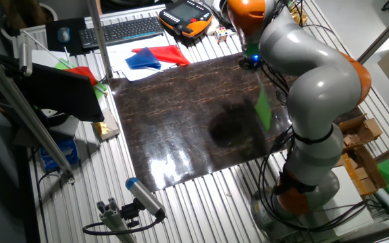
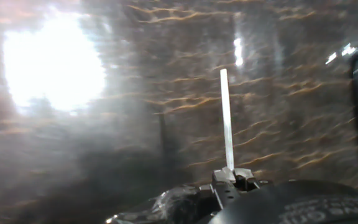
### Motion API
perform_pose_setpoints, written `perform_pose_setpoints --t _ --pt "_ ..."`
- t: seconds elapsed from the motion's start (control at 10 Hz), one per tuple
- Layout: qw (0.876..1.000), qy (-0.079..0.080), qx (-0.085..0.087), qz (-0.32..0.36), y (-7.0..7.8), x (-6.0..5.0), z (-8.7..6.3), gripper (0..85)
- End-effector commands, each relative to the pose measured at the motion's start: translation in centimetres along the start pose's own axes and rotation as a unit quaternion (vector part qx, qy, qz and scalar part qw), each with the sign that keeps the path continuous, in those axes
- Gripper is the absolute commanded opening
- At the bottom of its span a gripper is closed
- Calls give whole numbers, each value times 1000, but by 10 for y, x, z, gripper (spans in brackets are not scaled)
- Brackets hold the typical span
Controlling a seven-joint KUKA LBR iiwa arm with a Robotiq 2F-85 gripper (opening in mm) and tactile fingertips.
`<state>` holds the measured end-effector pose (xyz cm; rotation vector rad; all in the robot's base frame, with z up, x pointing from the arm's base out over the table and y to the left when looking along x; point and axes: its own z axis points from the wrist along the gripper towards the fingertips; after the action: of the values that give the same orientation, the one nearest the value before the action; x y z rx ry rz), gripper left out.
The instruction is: Wave the flag
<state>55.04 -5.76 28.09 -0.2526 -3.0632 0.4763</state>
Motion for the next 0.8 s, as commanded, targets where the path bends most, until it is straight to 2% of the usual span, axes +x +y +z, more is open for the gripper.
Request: perform_pose_setpoints --t 0.0,0.2,0.3,0.4,0.6,0.7 --pt "988 39 -8 151 20 5 -6 10" --pt "969 53 -21 241 48 16 -12 10" --pt "956 59 -29 284 57 19 -11 10" --pt "945 64 -35 319 62 21 -9 10" --pt "912 86 -57 398 64 18 -7 10" --pt "898 91 -60 427 63 17 -7 10"
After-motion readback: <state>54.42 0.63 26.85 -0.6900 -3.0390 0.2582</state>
